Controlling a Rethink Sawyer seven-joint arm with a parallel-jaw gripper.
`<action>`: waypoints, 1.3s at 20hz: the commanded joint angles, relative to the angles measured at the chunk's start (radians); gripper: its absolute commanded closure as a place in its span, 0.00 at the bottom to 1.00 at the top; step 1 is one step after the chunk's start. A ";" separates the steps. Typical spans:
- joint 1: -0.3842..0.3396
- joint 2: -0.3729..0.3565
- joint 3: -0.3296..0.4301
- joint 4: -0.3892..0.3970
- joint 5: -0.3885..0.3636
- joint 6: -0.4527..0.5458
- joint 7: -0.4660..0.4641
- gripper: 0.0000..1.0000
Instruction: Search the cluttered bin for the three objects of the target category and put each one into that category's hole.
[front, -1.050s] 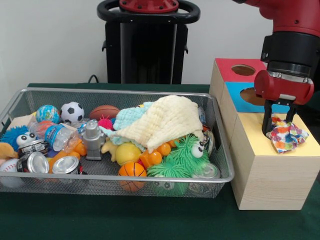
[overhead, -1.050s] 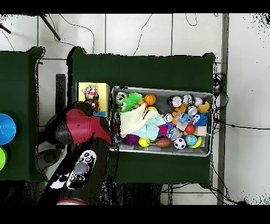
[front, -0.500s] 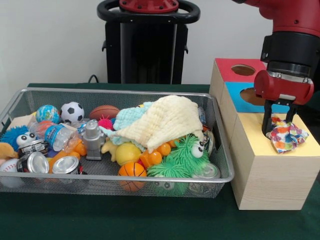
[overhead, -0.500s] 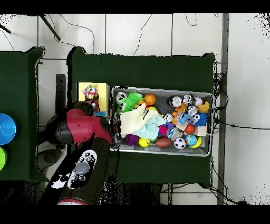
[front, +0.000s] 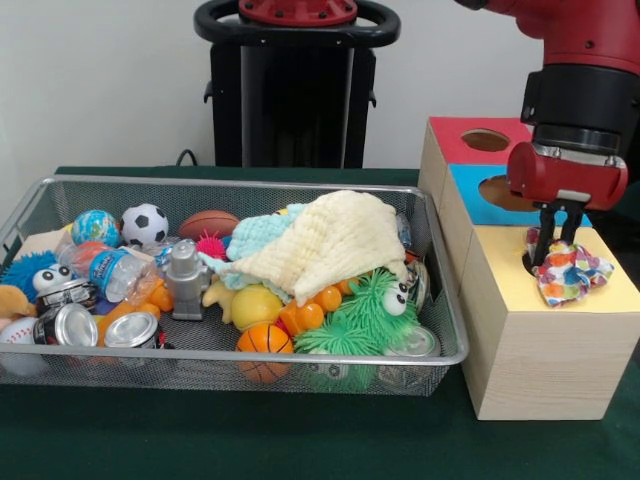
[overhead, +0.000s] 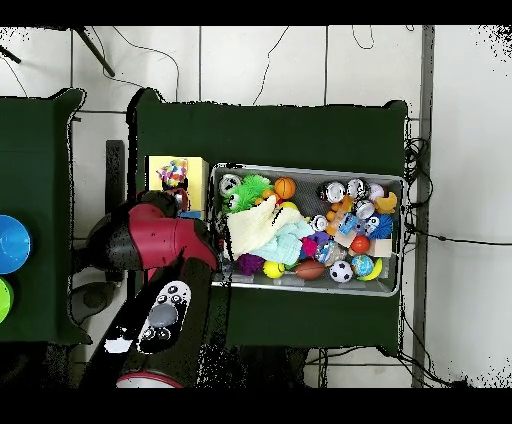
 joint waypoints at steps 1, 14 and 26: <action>-0.040 0.021 0.116 0.127 -0.001 0.102 0.155 1.00; -0.035 0.024 0.114 0.129 -0.005 0.088 0.159 1.00; -0.038 0.016 0.119 0.133 -0.001 0.103 0.160 0.00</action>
